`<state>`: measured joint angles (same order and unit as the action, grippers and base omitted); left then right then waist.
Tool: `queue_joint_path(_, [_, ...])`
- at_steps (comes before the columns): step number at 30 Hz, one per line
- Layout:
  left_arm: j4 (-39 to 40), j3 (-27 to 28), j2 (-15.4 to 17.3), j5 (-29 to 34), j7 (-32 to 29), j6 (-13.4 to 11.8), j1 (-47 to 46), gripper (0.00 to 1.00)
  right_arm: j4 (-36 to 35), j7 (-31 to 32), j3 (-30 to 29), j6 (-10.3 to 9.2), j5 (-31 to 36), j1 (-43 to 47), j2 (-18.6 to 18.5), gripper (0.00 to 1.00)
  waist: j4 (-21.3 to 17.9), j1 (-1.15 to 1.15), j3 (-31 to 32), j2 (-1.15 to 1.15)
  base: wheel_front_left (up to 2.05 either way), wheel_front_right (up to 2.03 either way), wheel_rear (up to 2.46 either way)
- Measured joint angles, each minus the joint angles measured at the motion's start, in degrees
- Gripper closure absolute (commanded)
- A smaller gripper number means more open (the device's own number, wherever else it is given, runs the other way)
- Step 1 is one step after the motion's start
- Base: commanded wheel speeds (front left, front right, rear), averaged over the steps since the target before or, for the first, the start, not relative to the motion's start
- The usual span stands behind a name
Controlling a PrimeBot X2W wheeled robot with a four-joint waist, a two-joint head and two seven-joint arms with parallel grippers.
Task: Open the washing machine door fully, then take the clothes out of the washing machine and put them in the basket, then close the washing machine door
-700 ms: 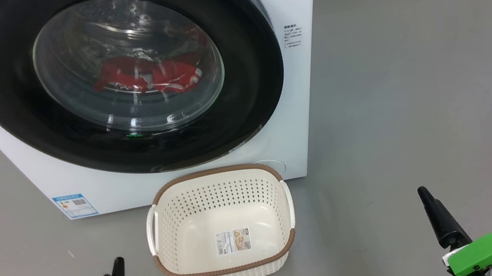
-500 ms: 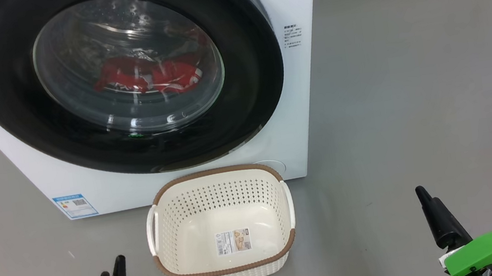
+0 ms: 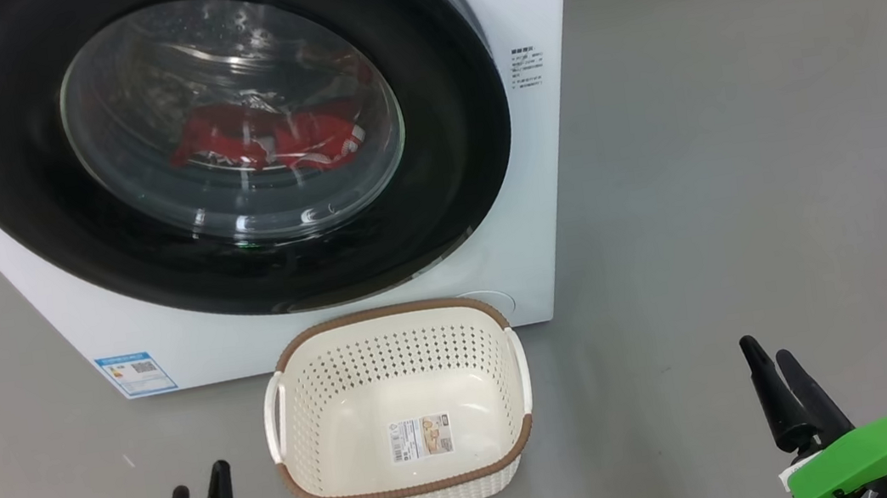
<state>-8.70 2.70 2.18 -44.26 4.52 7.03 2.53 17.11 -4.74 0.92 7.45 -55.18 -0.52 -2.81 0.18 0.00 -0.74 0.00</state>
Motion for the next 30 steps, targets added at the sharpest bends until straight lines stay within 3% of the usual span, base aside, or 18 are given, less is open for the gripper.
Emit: queue_joint_path(30, [3.5,-0.3,0.3,20.7,4.9,0.1,2.3,0.0,-1.2,-4.9,1.8,0.0,17.1,0.3,-0.7,0.0,0.2,0.0,-0.5,0.0,0.0,0.0,0.0])
